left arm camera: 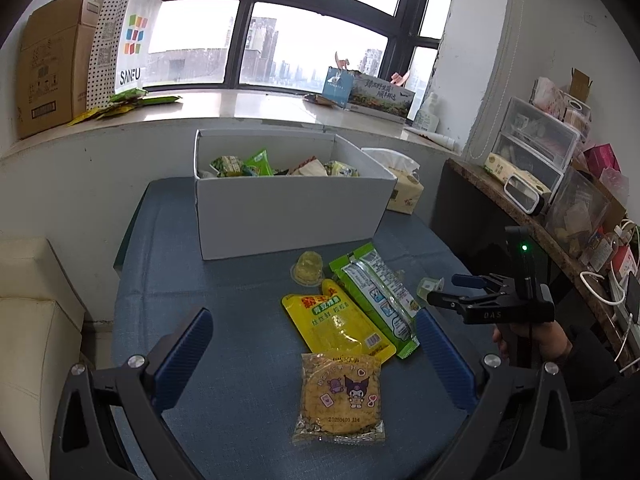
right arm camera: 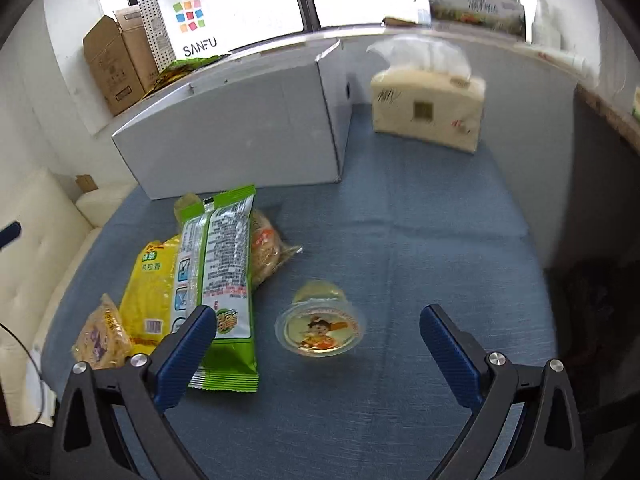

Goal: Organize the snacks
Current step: 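Grasp the pudding cup with the cartoon lid using the right gripper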

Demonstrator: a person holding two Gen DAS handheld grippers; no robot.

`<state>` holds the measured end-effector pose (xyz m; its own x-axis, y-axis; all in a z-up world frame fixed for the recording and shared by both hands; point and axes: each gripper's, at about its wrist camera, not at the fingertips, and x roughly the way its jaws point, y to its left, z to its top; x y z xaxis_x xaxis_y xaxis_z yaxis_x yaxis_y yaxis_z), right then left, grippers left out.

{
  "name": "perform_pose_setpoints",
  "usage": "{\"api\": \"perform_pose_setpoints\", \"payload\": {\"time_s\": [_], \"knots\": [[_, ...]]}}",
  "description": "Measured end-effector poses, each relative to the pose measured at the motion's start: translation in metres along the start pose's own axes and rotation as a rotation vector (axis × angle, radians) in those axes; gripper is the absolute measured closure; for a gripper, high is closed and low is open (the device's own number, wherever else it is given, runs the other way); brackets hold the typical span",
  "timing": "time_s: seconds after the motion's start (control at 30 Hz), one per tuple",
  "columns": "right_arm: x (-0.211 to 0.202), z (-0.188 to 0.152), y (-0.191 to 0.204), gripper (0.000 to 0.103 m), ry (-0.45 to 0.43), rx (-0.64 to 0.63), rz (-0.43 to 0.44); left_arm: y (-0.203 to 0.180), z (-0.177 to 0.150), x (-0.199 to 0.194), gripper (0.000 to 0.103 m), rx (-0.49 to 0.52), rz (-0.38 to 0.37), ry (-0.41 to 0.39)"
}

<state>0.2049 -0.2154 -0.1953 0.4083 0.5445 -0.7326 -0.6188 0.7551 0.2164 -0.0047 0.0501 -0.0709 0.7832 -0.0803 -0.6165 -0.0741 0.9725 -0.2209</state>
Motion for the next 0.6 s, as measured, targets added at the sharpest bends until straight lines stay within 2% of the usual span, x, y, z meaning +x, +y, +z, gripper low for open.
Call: {"api": "perform_pose_setpoints", "payload": {"time_s": [0.03,0.1,0.2,0.37,0.47,0.6], "knots": [[0.004,0.0,0.0,0.008,0.014,-0.005,-0.001,-0.001,-0.001,0.002,0.0,0.003,-0.004,0.007],[0.012,0.0,0.0,0.052,0.037,-0.022,0.007,-0.003,-0.002,0.005,0.0,0.008,-0.009,0.016],[0.015,0.0,-0.003,0.052,0.042,-0.001,0.018,-0.008,-0.004,0.01,0.0,0.023,-0.008,0.033],[-0.003,-0.004,-0.005,0.052,0.002,0.013,0.011,-0.012,-0.007,0.016,0.0,0.047,-0.002,0.063],[-0.02,-0.006,-0.003,0.052,-0.026,0.004,0.019,-0.018,-0.011,0.027,0.0,0.082,-0.018,0.134],[-0.035,-0.009,-0.003,0.052,-0.046,0.021,0.023,-0.032,-0.026,0.057,0.0,0.165,0.011,0.268]]}}
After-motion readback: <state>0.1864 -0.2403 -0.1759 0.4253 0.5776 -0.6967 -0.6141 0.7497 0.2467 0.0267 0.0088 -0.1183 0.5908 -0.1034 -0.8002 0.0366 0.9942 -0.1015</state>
